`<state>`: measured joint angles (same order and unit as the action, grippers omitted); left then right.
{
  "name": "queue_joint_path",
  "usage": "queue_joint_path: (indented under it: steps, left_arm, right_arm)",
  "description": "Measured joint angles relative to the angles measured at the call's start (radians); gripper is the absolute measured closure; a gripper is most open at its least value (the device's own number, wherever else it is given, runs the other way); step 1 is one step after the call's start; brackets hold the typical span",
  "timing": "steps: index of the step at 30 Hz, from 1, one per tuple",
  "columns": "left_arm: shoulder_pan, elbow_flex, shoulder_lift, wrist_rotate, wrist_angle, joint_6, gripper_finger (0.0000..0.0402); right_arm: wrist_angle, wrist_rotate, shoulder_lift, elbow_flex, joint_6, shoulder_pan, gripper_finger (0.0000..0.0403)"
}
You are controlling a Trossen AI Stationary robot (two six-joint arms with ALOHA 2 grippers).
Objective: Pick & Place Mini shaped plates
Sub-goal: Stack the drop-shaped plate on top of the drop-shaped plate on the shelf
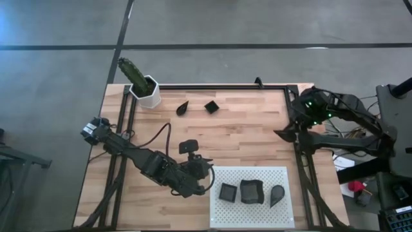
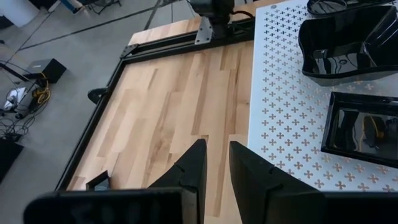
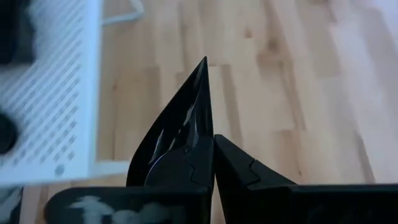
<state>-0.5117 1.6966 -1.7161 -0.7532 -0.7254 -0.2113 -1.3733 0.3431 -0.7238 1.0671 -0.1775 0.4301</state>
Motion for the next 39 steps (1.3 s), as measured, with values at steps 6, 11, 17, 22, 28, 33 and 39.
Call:
queue_joint_path:
  steps: [6,11,17,22,28,33,39]
  left_arm:
    - [0.007,0.0,0.0,0.0,0.017,-0.051,0.0337]
    - [0.017,0.0,0.0,0.0,0.021,-0.057,0.0337]
    - [0.041,0.0,0.0,0.0,0.056,-0.059,0.0337]
    - [0.059,0.0,0.0,0.0,0.062,-0.059,0.0337]
    - [0.065,0.0,0.0,0.0,0.062,-0.058,0.0337]
    - [0.065,0.0,0.0,0.0,0.062,-0.058,0.0337]
    - [0.065,0.0,0.0,0.0,0.062,-0.057,0.0337]
  right_arm:
    - [-0.01,0.018,-0.008,0.005,-0.09,-0.151,0.0395]
    - [-0.006,0.077,-0.047,0.008,-0.11,-0.295,0.0394]
    - [-0.001,0.084,-0.124,0.023,-0.129,-0.499,0.0394]
    - [0.079,0.085,-0.176,0.044,-0.135,-0.679,0.0394]
    - [0.203,0.084,-0.243,0.059,-0.145,-0.867,0.0394]
    - [0.312,0.08,-0.307,0.055,-0.172,-0.962,0.0394]
    - [0.415,0.081,-0.367,0.055,-0.205,-1.003,0.0394]
